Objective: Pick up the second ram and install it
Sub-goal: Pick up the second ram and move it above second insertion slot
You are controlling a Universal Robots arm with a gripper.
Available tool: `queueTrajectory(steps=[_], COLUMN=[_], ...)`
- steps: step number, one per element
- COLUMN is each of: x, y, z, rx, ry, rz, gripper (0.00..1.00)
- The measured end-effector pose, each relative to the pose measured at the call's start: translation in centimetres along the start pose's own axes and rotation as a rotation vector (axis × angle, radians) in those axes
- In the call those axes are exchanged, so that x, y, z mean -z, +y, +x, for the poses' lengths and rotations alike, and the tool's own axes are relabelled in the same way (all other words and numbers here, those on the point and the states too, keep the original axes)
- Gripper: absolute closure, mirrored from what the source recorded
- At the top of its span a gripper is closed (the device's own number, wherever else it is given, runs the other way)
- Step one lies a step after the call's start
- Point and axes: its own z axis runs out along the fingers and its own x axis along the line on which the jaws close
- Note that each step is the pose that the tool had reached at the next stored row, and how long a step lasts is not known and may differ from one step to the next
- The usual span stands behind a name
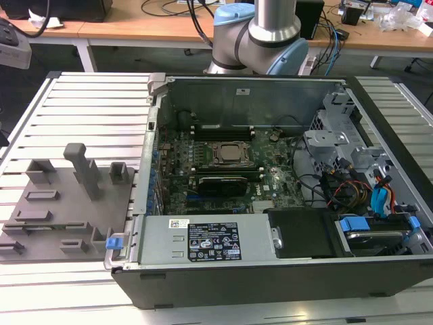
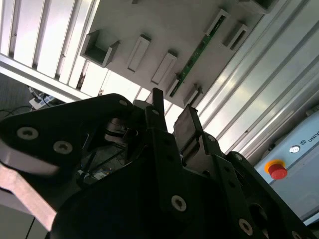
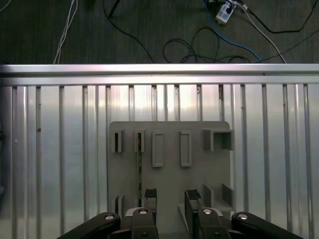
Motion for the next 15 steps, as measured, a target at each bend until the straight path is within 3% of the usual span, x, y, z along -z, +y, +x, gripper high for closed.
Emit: queueTrajectory(steps=[15], x=[-1.14], y=[-0.05], z=[0.04], rx=[0.000], ry=[0.0000], rz=[0.0000], gripper=[0.64])
